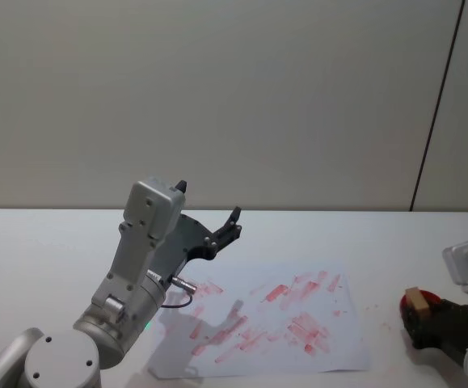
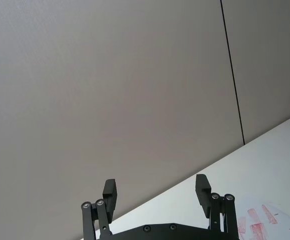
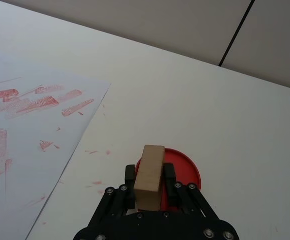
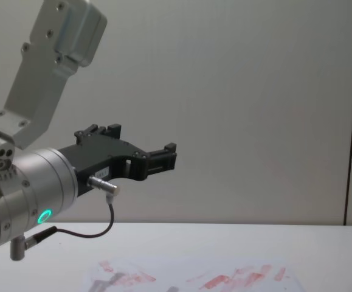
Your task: Use the one hand to pick up the stamp and affix it onto the A4 paper.
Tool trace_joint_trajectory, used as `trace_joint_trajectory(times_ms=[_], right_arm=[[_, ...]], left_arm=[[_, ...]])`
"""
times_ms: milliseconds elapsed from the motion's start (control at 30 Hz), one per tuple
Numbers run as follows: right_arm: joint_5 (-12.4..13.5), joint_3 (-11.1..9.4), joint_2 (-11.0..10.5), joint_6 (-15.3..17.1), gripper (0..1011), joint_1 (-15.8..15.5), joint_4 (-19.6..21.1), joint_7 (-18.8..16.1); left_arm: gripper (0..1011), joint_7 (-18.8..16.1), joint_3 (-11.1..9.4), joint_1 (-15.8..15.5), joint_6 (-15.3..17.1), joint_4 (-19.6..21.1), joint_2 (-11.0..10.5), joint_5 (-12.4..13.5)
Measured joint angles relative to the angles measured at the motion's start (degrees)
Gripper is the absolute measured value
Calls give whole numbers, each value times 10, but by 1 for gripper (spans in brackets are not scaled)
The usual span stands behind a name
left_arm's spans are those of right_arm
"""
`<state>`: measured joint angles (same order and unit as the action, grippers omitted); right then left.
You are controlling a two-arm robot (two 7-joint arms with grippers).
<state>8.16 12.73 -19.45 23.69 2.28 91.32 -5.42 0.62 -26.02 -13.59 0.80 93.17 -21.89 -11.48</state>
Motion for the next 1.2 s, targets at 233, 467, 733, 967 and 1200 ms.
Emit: trace_joint_trajectory(times_ms=[233, 467, 733, 967, 1200], right_arm=[[-1, 0, 1, 0, 221, 1, -1, 0], [-1, 0, 1, -2, 220, 1, -2, -1], [1, 0, 4, -27, 221, 5, 0, -8], [9, 1, 11, -59, 221, 15, 8, -26], [18, 8, 24, -87, 221, 31, 13, -62]], left_arm=[[1002, 0, 0, 0, 0, 0, 0, 0], [1002, 0, 0, 0, 0, 0, 0, 0], [1003, 0, 0, 0, 0, 0, 0, 0], [1002, 0, 0, 0, 0, 0, 0, 0], [1002, 0, 0, 0, 0, 0, 0, 0]])
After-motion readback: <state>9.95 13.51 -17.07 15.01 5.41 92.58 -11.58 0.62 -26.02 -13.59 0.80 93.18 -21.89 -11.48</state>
